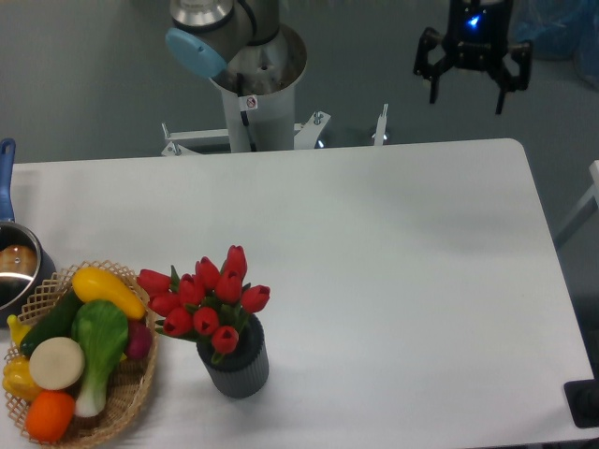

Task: Pick up the flowers from the vase
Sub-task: 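Move the open gripper down toward the red tulip bouquet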

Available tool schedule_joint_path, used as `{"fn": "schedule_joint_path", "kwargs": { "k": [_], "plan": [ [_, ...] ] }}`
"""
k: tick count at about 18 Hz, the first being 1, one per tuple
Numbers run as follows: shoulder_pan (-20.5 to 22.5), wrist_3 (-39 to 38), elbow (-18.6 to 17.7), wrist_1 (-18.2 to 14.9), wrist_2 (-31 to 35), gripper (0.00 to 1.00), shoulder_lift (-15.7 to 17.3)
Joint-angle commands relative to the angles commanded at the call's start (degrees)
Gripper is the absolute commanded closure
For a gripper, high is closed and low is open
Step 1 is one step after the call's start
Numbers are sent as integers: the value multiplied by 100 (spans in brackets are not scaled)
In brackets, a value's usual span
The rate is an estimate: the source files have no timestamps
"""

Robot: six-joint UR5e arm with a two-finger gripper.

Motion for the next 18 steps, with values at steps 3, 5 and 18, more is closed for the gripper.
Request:
{"fn": "schedule_joint_path", "kwargs": {
  "k": [3, 5, 18],
  "plan": [
    [-9, -9, -106, 105, -17, 0, 18],
    [-52, -9, -62, 167, -35, 0, 18],
    [-193, -386, -510, 369, -1589, 0, -44]
  ]
}}
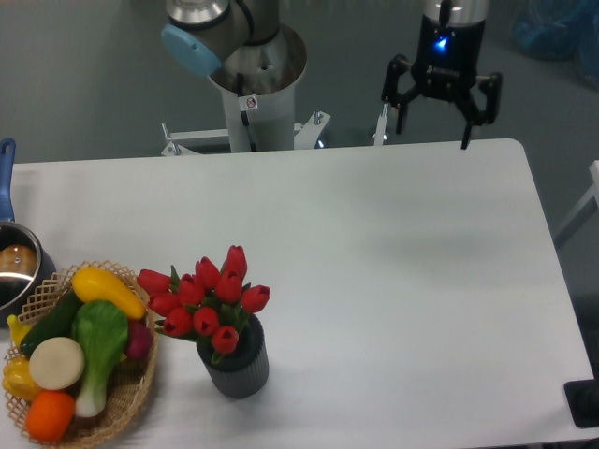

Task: Pick up the flowers from the vase
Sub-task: 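Move the open gripper down toward the red tulip bouquet, then lower the open gripper beside the tulip stems above the grey vase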

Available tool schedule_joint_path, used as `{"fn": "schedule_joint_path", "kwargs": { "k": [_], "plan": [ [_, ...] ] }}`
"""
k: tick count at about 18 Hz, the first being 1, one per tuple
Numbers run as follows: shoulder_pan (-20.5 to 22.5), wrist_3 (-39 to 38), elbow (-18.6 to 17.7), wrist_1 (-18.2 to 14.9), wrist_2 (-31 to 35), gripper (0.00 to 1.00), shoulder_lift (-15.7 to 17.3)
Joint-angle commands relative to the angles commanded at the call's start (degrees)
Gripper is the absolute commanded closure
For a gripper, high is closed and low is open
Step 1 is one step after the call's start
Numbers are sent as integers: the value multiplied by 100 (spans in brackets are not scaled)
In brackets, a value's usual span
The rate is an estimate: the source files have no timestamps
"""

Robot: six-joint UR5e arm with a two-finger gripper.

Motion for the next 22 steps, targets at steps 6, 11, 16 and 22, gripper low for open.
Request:
{"fn": "schedule_joint_path", "kwargs": {
  "k": [6, 11, 16, 22],
  "plan": [
    [-35, 95, -123, 123, -1363, 0, -246],
    [-395, 184, -220, 359, -1381, 0, -510],
    [-974, 192, -299, 1132, -1390, 0, -1036],
    [-1257, 201, -299, 1600, -2215, 0, -1441]
  ]
}}
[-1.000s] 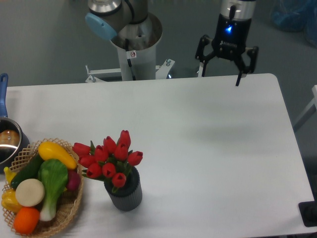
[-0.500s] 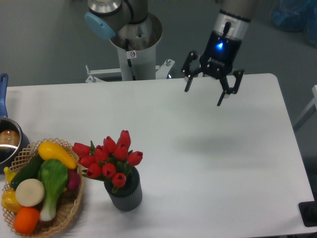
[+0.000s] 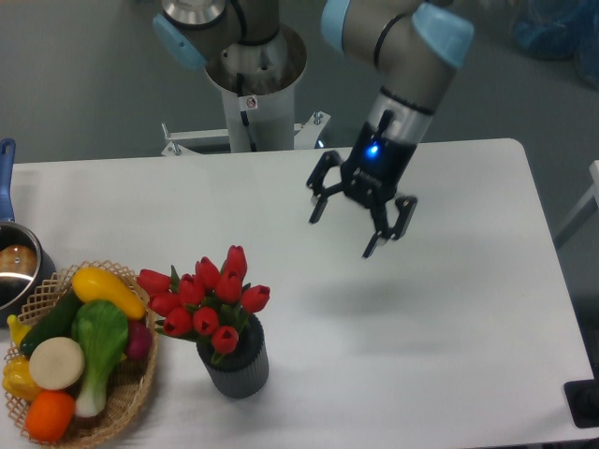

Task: Pick up the flowers from the vase
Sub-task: 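Lower the open gripper beside the tulip stems above the grey vase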

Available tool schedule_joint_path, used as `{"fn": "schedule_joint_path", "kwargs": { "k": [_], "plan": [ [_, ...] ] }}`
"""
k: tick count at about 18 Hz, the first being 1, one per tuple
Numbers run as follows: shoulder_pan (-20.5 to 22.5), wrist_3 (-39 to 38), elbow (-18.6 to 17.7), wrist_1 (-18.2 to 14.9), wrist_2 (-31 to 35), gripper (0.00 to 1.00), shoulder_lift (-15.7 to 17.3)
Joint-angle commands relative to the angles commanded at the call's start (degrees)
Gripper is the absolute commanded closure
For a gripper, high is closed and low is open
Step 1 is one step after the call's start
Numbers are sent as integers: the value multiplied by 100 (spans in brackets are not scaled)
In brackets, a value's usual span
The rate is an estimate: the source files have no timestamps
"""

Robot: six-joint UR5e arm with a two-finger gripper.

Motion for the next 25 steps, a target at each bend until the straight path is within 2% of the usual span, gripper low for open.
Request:
{"fn": "schedule_joint_path", "kwargs": {
  "k": [4, 9, 15, 20, 25],
  "plan": [
    [-62, 44, 35, 105, -712, 0, -149],
    [-114, 491, -44, 123, -984, 0, -325],
    [-290, 510, -9, 132, -1266, 0, -431],
    [-264, 852, -44, 141, -1872, 0, -519],
    [-290, 1053, -44, 150, -1864, 0, -615]
  ]
}}
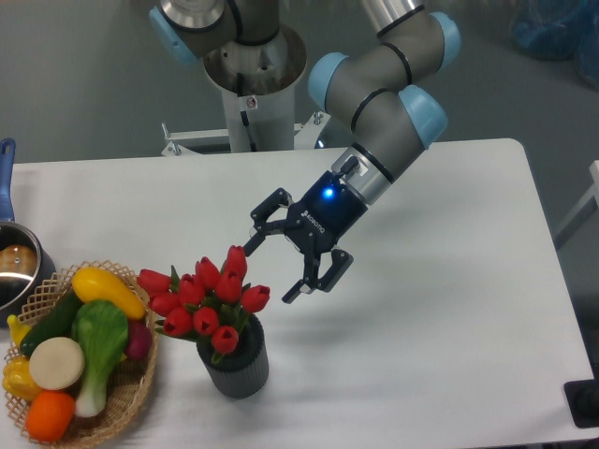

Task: Pick up the flowers from the vase
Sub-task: 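Lower the open gripper beside the tulip stems above the grey vase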

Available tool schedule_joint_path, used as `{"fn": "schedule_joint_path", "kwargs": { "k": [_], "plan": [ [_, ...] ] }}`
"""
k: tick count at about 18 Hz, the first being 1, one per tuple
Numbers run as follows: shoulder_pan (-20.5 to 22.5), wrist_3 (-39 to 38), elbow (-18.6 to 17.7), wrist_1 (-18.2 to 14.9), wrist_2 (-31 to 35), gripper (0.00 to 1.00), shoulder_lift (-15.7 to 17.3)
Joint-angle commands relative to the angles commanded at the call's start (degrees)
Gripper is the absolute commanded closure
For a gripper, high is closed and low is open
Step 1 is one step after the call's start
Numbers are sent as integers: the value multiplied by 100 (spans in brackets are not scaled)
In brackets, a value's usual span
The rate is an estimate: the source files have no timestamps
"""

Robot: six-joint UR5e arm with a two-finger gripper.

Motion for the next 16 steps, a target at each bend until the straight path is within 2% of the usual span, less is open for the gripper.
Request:
{"fn": "schedule_joint_path", "kwargs": {
  "k": [7, 16],
  "plan": [
    [-44, 124, 9, 0, -88, 0, -185],
    [-299, 124, 149, 79, -97, 0, -501]
  ]
}}
